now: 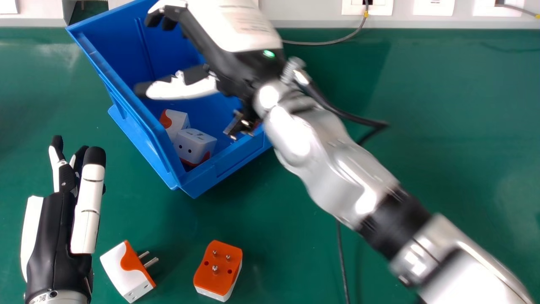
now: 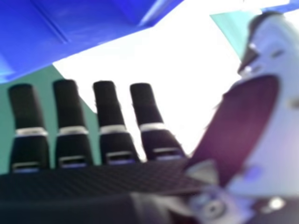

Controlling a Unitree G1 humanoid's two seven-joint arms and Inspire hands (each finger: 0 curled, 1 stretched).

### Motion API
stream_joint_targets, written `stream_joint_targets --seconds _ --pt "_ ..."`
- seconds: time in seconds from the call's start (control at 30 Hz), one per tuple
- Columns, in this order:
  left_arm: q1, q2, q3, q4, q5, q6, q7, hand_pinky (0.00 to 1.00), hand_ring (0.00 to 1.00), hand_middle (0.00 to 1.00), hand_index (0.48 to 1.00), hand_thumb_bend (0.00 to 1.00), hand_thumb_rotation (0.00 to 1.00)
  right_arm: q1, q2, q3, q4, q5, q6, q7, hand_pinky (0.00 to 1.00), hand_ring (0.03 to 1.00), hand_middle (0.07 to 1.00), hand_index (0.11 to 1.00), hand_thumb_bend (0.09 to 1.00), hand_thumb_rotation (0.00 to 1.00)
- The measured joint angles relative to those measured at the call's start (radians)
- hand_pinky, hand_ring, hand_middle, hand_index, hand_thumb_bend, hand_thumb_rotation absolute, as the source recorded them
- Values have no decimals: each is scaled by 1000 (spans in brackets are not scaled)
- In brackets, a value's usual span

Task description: Pick all objects and put in blue box

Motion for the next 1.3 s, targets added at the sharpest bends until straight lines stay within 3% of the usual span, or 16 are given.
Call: stream_joint_targets --seconds 0.27,0.43,0.6,0.73,0.9,1.1,1.3 --pt "2 2 20 35 -7 -8 -8 893 962 975 1000 612 1000 428 -221 -101 -473 24 -39 84 600 725 785 771 504 453" --pt "11 12 46 54 -14 -62 -10 887 961 975 1000 616 1000 680 -336 -226 -683 83 -169 90 602 738 797 774 507 462" --pt "26 15 47 70 -14 -100 -17 885 960 974 1000 621 1000 822 -400 -300 -666 161 -334 90 625 761 813 775 504 469" --pt "41 18 49 96 -14 -118 -21 883 959 973 1000 614 1000 871 -404 -306 -581 171 -423 89 600 731 767 739 498 483" --pt "51 22 50 135 -12 -154 -21 879 957 972 1000 599 1000 876 -378 -284 -490 133 -459 89 564 697 721 697 503 488" --pt "66 22 48 152 -3 -194 -20 883 960 974 1000 590 1000 813 -322 -234 -371 59 -465 79 535 672 699 674 522 467" --pt "71 22 43 165 4 -202 -16 881 959 974 997 570 1000 738 -251 -192 -233 11 -455 57 526 661 689 665 557 433"
